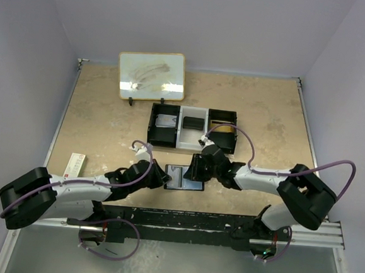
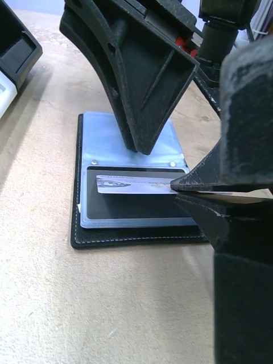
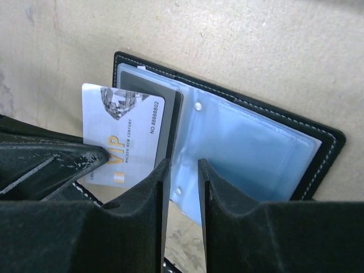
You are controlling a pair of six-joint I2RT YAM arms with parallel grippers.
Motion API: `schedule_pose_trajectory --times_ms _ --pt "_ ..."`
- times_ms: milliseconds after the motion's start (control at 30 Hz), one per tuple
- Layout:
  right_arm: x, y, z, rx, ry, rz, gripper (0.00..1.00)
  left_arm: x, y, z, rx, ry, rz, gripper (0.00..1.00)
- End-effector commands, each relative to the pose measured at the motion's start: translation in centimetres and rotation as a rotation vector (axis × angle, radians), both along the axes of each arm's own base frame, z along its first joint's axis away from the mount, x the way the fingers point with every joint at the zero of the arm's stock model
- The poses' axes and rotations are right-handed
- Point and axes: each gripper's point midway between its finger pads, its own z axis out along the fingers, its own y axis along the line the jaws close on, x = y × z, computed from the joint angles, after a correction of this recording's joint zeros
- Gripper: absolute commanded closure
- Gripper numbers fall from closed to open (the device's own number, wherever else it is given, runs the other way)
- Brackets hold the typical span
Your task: Take the credit cards out of the card holder
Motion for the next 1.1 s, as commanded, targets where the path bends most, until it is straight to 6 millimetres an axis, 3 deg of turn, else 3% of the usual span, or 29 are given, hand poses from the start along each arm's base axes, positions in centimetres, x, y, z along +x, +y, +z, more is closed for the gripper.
schedule_pose_trajectory --times_ms 0,467,833,1067 --pt "-0.4 -0.9 0.1 0.0 -0.001 -0.039 0.7 0.3 -1.0 1.0 -0.057 -0.026 -0.006 1.0" --pt "-0.5 1.7 3.9 0.244 -0.037 -0.022 0.68 0.3 -0.8 0.7 -0.148 -0.008 0.051 1.0" --pt "-1.6 1.4 0.9 0.226 0.057 -0.043 0.65 0.0 -2.0 0.0 -0.156 0.009 0.004 1.0" --pt "-2.1 0.8 -0.9 0.194 0.101 -0.062 0.65 0.1 -0.3 -1.1 -0.002 0.01 0.007 0.81"
